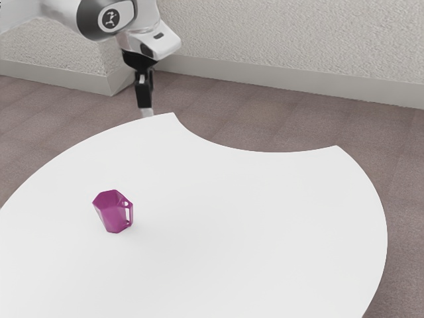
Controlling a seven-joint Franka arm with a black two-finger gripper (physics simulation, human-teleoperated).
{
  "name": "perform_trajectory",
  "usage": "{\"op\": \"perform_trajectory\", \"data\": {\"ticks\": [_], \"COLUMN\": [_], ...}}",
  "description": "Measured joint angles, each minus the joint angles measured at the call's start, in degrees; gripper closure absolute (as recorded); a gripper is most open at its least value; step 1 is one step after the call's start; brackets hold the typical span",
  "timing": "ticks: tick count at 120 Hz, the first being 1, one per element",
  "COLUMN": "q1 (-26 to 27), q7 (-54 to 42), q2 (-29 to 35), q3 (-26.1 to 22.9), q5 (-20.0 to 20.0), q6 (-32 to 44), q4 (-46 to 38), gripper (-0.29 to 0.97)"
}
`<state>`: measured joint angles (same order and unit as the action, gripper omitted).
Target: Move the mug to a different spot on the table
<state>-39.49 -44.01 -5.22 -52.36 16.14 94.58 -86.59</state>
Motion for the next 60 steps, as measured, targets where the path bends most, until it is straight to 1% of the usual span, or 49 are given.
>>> {"op": "perform_trajectory", "data": {"ticks": [7,28,44,52,60], "q1": [0.6,0.0,-1.4,-3.3,-4.1], "q7": [-1.3,-4.6,-6.4,-7.2,-7.9], "q2": [-2.0,-6.1,-5.9,-5.6,-6.0], "q3": [0.0,0.2,0.6,0.6,0.7], "q5": [0.1,0.4,0.2,-1.0,-1.9], "q6": [0.4,1.2,1.4,1.6,2.2], "q4": [0.1,-0.9,-7.6,-10.8,-13.8], "gripper": [0.00,0.00,0.00,0.00,0.00]}}
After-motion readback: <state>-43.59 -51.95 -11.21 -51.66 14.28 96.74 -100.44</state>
